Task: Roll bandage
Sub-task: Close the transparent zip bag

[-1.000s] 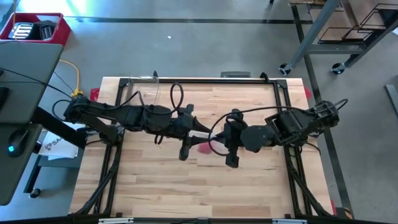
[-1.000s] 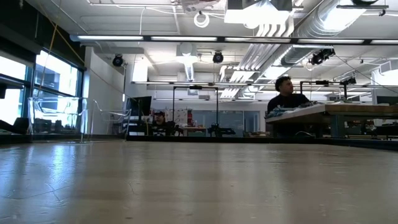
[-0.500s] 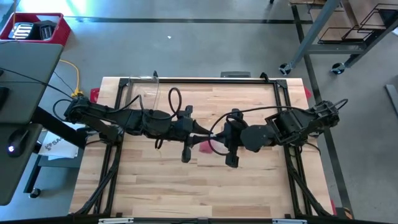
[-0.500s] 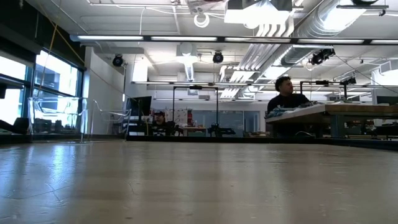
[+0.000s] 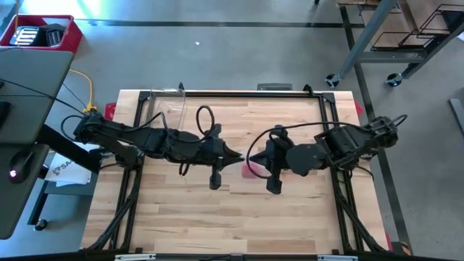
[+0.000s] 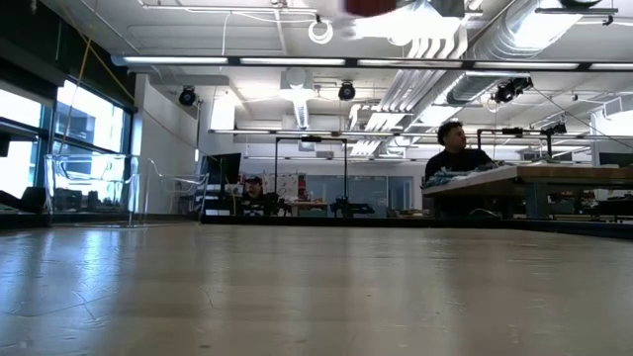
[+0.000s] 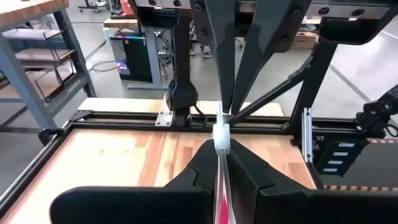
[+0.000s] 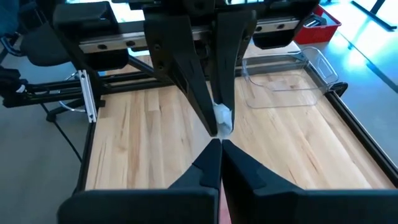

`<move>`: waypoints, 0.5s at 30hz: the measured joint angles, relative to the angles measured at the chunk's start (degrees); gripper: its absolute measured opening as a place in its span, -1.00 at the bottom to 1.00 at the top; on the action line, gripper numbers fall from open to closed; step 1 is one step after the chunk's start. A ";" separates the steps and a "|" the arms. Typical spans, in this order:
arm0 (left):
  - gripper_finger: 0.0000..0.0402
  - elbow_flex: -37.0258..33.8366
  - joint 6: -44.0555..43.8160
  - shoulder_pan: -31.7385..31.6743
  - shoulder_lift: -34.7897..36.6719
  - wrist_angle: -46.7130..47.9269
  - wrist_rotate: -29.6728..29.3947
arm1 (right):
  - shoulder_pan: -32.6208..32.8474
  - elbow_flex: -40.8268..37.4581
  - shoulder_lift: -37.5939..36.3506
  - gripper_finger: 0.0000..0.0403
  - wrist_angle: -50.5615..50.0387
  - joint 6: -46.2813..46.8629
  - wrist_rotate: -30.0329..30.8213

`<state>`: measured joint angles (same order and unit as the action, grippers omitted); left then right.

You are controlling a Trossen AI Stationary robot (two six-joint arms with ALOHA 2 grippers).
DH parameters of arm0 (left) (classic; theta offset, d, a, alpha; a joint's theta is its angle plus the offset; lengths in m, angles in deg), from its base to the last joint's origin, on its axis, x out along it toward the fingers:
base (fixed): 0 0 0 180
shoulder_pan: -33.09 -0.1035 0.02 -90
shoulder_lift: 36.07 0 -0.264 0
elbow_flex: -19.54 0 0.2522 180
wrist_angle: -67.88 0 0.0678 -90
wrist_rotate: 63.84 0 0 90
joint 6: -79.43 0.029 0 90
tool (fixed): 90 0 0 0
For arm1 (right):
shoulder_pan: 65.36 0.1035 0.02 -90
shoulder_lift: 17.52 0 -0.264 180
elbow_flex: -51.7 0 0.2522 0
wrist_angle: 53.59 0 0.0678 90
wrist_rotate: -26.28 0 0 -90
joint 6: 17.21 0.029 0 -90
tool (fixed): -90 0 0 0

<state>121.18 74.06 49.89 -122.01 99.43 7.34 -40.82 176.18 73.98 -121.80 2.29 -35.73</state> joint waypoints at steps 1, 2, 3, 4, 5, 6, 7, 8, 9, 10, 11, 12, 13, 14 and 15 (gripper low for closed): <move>-0.92 0.00 -0.37 0.00 0.01 -0.03 -0.03 | 0.00 0.04 -0.02 -1.00 0.00 0.00 0.00; -0.91 0.00 -0.55 0.01 0.01 -0.11 0.09 | 0.00 0.04 -0.02 -1.00 -0.03 0.00 0.00; -0.90 0.00 -0.59 0.02 0.01 -0.20 0.25 | 0.00 0.04 -0.02 -1.00 -0.07 0.00 0.00; -0.88 0.00 -0.86 0.02 0.02 -0.44 0.28 | 0.00 0.04 0.00 -1.00 -0.07 -0.02 0.00; -0.87 0.01 -1.02 0.02 0.01 -0.62 0.29 | 0.00 0.04 0.00 -1.00 -0.12 0.00 0.00; -0.85 0.00 -1.11 0.02 0.03 -0.56 0.25 | 0.00 0.04 0.00 -1.00 -0.13 0.00 0.02; -0.85 0.01 -1.66 0.02 0.03 -0.33 0.25 | 0.00 0.04 -0.09 -1.00 -0.13 -0.01 0.02; -0.86 0.02 -2.18 0.02 0.03 0.13 0.24 | 0.00 0.04 -0.10 -1.00 -0.13 0.02 0.02; -0.89 0.02 -2.73 0.02 0.03 0.74 0.25 | 0.00 0.04 -0.11 -1.00 -0.13 0.06 0.14; -0.92 0.02 -2.97 0.05 0.03 1.38 0.28 | 0.00 0.04 -0.13 -1.00 -0.14 0.02 0.51; -0.95 0.02 -3.04 0.12 0.03 1.73 0.32 | 0.00 0.04 -0.13 -1.00 -0.18 -0.02 0.65; -0.96 0.02 -3.16 0.17 0.03 2.00 0.48 | 0.00 0.04 -0.13 -1.00 -0.20 0.00 0.55; -0.96 0.02 -3.48 0.20 0.03 2.31 0.52 | -0.02 0.04 -0.13 -1.00 -0.20 -0.08 0.22; -0.96 0.02 -3.68 0.20 0.03 2.46 0.64 | -0.04 0.04 -0.13 -0.99 -0.20 -0.17 -0.46; -0.97 0.02 -3.96 0.17 0.03 2.42 1.18 | -0.23 0.04 -0.13 -0.98 -0.20 -0.50 -1.76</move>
<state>121.20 70.10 50.06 -121.98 101.85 8.52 -41.05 176.22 73.85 -122.00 1.79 -37.50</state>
